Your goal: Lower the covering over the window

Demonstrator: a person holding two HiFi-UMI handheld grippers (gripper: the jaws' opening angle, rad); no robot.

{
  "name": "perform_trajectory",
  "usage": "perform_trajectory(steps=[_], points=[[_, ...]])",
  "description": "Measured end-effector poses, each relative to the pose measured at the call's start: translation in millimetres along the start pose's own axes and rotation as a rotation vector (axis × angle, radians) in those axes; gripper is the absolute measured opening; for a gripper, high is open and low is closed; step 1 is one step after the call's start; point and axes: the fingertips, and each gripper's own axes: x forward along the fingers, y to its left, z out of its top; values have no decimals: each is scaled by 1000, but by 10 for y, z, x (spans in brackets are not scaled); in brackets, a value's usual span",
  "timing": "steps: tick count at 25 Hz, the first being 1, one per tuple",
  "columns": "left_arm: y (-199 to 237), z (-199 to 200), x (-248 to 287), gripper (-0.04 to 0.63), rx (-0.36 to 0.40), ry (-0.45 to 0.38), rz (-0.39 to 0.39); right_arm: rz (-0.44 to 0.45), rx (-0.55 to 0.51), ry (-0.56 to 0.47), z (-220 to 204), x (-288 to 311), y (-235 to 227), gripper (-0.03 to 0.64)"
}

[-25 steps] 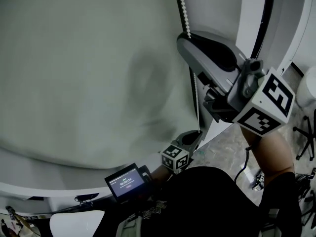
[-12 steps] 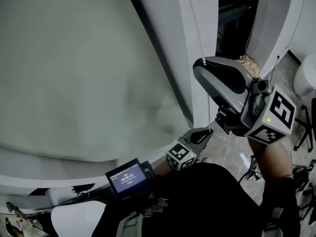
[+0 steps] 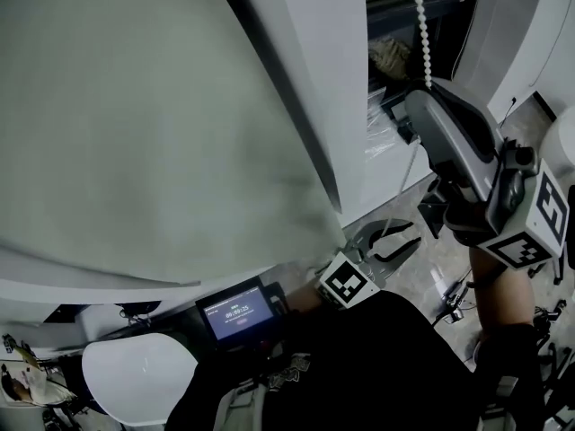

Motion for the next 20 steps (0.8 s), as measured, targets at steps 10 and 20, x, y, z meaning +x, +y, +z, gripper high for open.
perform_trajectory(steps=[10, 20], points=[[254, 225, -691, 206, 167, -45, 326, -278, -98, 102, -395, -340, -437, -2], [487, -71, -2657, 293, -313, -145, 788, -312, 204, 165, -1527, -424, 379, 8]])
